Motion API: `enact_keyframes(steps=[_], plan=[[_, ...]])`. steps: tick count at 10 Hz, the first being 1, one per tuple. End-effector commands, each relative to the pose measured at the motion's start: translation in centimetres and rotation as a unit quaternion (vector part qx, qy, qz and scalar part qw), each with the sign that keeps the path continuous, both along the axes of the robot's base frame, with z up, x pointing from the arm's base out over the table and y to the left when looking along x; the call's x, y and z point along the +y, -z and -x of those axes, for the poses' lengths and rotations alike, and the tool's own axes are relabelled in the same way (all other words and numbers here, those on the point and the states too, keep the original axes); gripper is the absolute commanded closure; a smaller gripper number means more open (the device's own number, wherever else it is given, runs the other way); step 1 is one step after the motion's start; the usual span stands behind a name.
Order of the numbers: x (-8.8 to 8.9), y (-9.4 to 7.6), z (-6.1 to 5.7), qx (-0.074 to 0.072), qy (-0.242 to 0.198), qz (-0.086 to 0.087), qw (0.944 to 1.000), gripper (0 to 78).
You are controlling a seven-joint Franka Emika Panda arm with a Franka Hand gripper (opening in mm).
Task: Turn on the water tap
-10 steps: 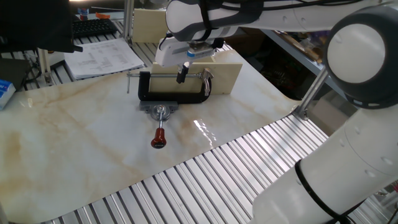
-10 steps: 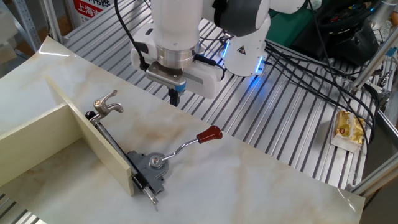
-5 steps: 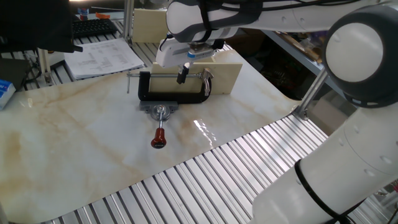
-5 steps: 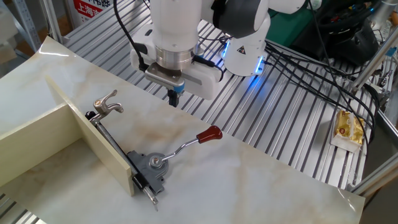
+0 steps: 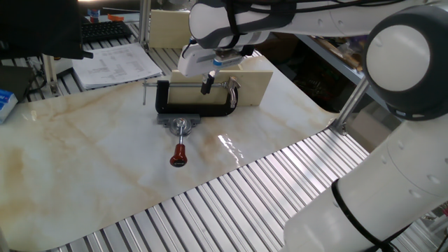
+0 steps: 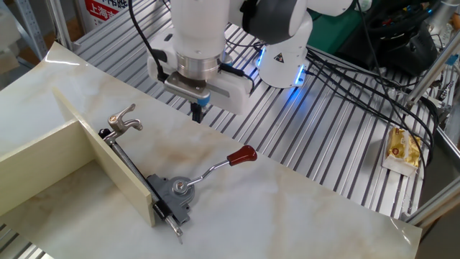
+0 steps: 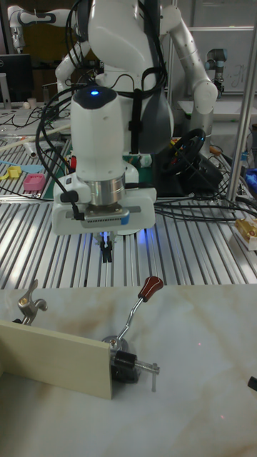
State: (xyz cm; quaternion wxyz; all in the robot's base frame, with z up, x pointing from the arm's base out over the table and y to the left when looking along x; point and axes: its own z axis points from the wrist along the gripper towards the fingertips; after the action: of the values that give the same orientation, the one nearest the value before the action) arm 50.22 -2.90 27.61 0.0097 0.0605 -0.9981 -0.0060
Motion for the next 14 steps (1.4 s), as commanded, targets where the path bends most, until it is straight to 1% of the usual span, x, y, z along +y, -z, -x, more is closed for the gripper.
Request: enact_keyframes(steps=[1, 3, 5, 8, 9, 11, 12, 13, 14], plan=[[-0.8, 0.2, 0.0, -0.005, -0.004, 0.0, 1.0, 77.6], [-1.2, 0.3, -0.1, -0.005, -0.009, 0.0, 0.9999, 77.6], [-1.5, 0.4, -0.2, -0.009, -0.008, 0.001, 0.9999, 77.6], [-2.2, 0.3, -0.7, -0.008, -0.005, 0.003, 1.0, 77.6], [-3.0, 0.8, -1.1, -0.009, -0.008, 0.009, 0.9999, 77.6], [-4.3, 1.5, -2.1, -0.009, -0.016, 0.011, 0.9998, 77.6], [-4.8, 1.6, -2.6, -0.007, -0.014, 0.012, 0.9998, 77.6], [-4.9, 1.6, -2.8, -0.004, -0.012, 0.015, 0.9998, 77.6], [-5.1, 1.5, -3.0, -0.006, 0.0, 0.026, 0.9996, 77.6]])
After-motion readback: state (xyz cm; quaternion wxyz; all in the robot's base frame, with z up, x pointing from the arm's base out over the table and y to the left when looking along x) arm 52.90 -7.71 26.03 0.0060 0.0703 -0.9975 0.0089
